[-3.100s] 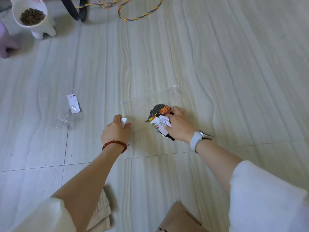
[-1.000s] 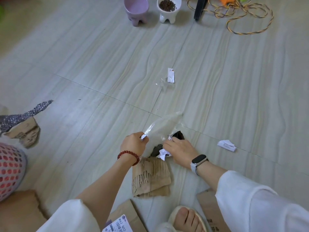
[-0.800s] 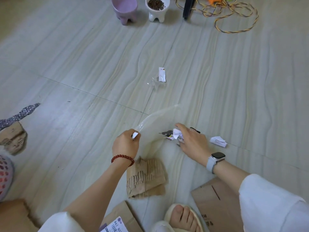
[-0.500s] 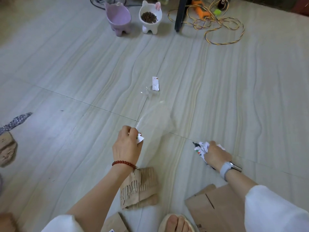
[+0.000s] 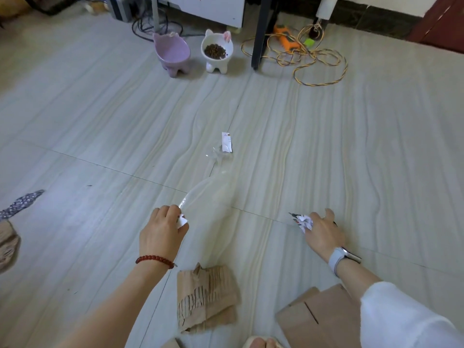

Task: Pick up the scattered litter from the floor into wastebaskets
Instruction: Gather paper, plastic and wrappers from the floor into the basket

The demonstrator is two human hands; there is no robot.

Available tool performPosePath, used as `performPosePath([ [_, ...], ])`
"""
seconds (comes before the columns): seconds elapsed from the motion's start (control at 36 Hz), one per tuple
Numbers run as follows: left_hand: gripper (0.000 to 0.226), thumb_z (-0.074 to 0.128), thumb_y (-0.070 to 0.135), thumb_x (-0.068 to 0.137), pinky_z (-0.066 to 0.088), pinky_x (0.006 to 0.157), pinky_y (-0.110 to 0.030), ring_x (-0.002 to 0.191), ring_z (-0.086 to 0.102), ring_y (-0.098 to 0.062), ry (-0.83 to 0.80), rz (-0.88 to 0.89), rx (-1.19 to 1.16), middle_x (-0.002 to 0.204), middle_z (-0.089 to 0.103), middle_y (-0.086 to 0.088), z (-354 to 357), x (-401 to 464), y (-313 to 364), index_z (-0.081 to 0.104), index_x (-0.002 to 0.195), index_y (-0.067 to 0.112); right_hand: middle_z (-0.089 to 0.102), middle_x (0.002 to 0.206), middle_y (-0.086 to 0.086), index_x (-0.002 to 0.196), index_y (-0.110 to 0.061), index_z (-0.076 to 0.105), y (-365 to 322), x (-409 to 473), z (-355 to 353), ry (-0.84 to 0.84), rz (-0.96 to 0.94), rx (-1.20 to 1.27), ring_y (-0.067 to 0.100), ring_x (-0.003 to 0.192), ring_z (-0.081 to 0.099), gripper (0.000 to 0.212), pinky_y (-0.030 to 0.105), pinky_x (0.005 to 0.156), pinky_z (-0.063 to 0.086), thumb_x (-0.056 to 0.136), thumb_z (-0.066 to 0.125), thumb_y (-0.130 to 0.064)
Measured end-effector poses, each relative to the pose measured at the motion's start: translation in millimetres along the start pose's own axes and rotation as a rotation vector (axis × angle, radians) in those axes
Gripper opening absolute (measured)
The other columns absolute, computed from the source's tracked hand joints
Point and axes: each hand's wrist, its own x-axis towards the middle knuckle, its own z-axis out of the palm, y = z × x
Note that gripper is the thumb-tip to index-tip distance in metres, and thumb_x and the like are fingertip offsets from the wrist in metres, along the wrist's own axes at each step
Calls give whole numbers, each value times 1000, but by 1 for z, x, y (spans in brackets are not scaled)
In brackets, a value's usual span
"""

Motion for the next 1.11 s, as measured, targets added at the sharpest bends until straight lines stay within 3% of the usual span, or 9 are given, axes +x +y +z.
performPosePath([
  [0.14,20,72,1,65,22,39,-12,59,51,-22,-21,17,-19,61,55,-1,12,1,22,54,67,9,38,126,13,112,-13,55,26,8,18,-113,-26,133,31,104,55,28,32,85,47,88,52,-26],
  [0.39,18,72,1,66,26,39,-15,59,51,-23,-36,9,-37,61,54,-3,5,11,25,55,68,7,51,120,0,117,-20,51,-19,5,21,-2,-268,48,25,109,51,27,32,80,43,91,44,-24],
  [0.5,10,66,3,74,31,46,-22,67,51,-24,-1,-33,-61,69,57,-5,-22,27,10,56,73,6,58,112,-7,115,-22,56,-78,-5,-1,106,-437,212,20,106,52,25,26,73,38,92,48,-25],
  [0.61,4,60,9,81,36,55,-28,74,50,-22,90,-57,-44,77,57,-4,-76,52,-11,58,82,5,61,97,1,96,-12,57,-152,-21,-37,189,-626,272,27,98,56,16,32,65,40,87,56,-26],
  [0.75,3,58,10,82,34,57,-30,71,45,-20,276,-99,-13,76,53,0,-168,70,-55,57,81,6,61,86,2,89,-23,53,-251,-71,-104,206,-912,453,26,80,55,35,25,53,27,80,40,-55],
  [0.86,17,50,19,76,44,55,-33,61,55,-30,416,-102,0,75,61,-8,-240,59,-107,60,79,5,61,89,2,86,-13,56,-326,-116,-135,208,-1040,521,30,80,56,37,28,56,26,83,47,-48],
  [0.94,30,38,27,72,44,54,-31,56,53,-28,538,-72,20,65,57,-7,-292,39,-146,58,73,4,61,93,3,90,-11,55,-376,-148,-150,161,-1135,519,30,83,55,32,31,59,31,90,53,-43],
  [1.06,18,46,17,75,35,53,-27,53,43,-20,684,-163,44,58,50,-5,-350,-2,-195,55,68,2,51,77,4,76,-12,46,-440,-194,-163,76,-1223,576,36,79,52,28,36,59,33,90,55,-35],
  [1.11,8,56,4,76,33,53,-26,50,38,-18,704,-281,26,56,46,-4,-367,-27,-219,55,68,2,57,77,11,79,-5,50,-467,-218,-169,-27,-1239,617,37,77,51,27,39,63,40,88,57,-30],
])
